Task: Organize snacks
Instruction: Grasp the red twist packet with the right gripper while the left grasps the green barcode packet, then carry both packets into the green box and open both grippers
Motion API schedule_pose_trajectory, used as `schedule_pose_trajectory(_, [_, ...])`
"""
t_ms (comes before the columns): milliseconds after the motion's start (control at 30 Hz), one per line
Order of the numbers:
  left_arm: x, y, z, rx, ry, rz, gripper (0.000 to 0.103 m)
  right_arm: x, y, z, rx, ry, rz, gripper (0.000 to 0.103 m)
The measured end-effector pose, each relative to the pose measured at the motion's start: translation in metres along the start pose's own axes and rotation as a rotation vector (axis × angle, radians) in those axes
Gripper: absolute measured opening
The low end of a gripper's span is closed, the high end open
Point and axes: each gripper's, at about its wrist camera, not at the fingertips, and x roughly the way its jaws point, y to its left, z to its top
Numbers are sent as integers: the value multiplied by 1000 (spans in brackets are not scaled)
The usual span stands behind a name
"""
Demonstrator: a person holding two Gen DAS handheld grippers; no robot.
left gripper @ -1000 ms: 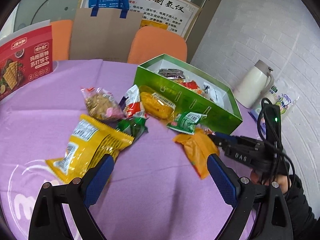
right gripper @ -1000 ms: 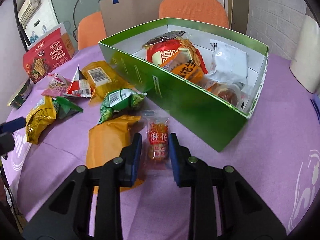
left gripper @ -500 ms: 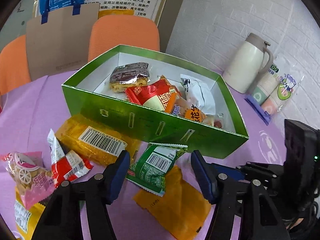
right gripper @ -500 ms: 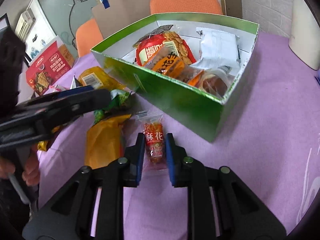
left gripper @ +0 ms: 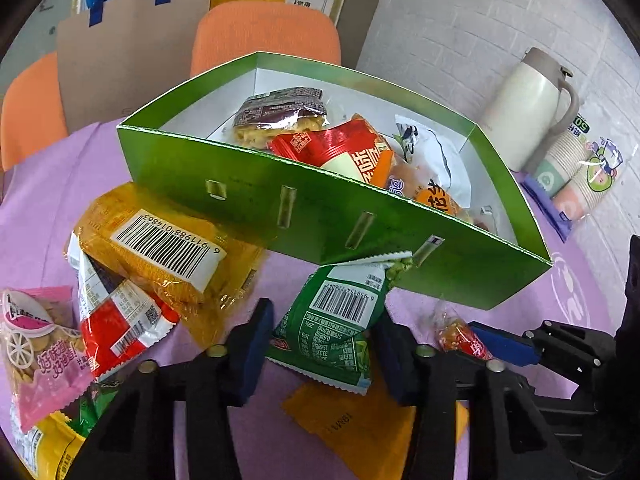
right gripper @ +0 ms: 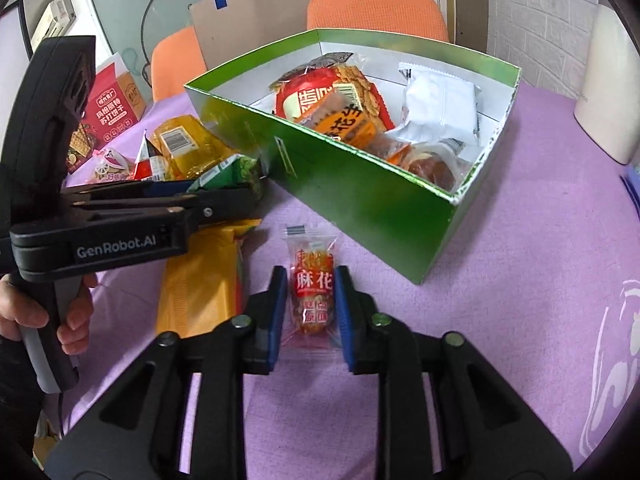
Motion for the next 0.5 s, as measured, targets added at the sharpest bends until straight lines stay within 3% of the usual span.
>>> schedule_pose_trajectory(100, [-6, 4, -2, -38, 7, -34, 37, -6, -3, -2, 29, 10, 19, 22])
schedule_pose_trajectory(267, [-30, 1, -8, -43, -24, -50, 37, -31, -2, -2, 28, -43, 35, 22])
schedule_pose_trajectory(500, [-84, -19, 11, 2, -144, -72, 37, -71, 4, 17, 7, -149, 33, 22])
